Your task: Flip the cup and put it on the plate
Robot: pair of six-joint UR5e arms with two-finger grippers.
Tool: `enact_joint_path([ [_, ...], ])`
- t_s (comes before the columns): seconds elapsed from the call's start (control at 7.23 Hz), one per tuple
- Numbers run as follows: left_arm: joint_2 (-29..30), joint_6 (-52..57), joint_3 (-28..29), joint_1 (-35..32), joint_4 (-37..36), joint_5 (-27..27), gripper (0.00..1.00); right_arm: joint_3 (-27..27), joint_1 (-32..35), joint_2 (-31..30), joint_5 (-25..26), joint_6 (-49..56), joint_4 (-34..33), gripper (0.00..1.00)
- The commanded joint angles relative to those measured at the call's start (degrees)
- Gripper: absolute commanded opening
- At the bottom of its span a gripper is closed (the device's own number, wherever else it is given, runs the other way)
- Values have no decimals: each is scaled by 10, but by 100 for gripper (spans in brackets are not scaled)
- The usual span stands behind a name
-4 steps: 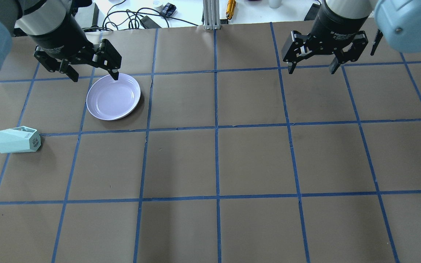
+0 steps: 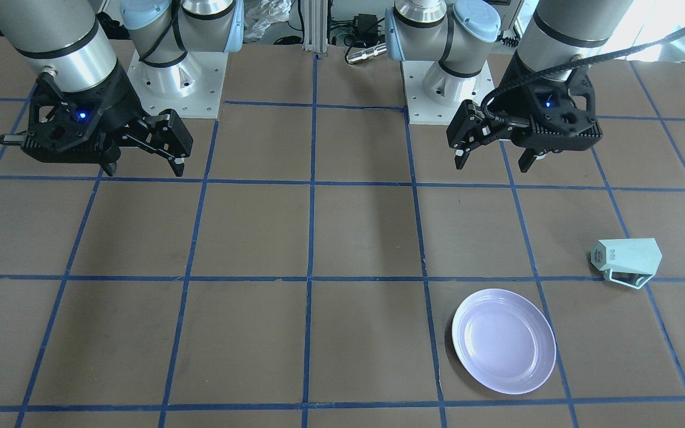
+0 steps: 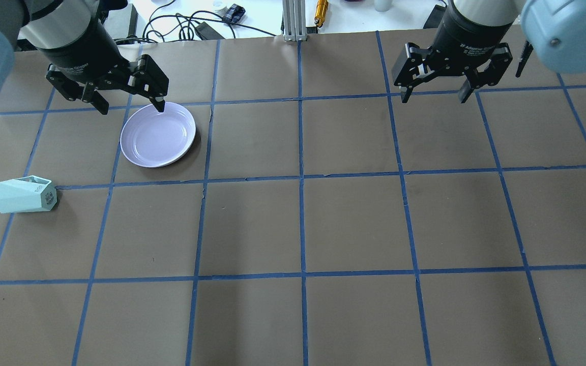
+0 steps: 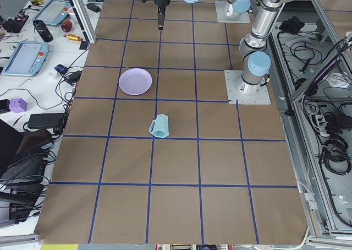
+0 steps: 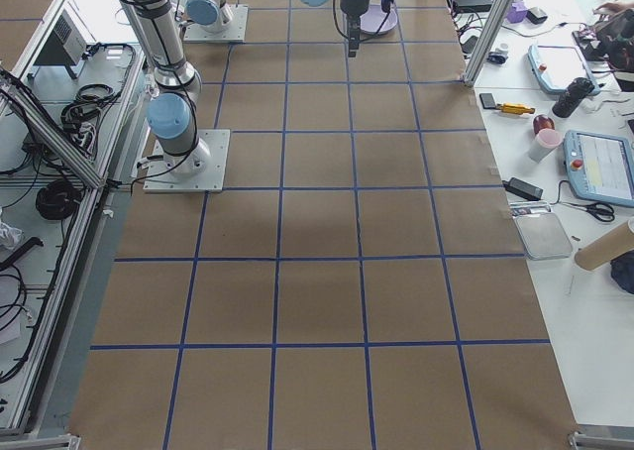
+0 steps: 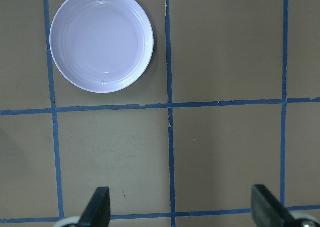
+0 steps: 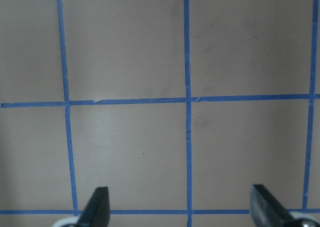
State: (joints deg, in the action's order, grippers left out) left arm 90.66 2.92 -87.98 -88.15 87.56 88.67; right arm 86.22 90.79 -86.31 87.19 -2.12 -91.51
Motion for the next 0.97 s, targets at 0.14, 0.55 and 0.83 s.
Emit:
enact_joint_path([
  [0.14, -2, 1, 0, 0, 8, 0, 100, 0, 0, 0, 0, 0, 0, 100],
  [0.55, -2, 1, 0, 1, 9, 0, 100, 0, 0, 0, 0, 0, 0, 100],
  [0.83, -2, 1, 1, 1, 17, 0, 100, 0, 0, 0, 0, 0, 0, 100],
])
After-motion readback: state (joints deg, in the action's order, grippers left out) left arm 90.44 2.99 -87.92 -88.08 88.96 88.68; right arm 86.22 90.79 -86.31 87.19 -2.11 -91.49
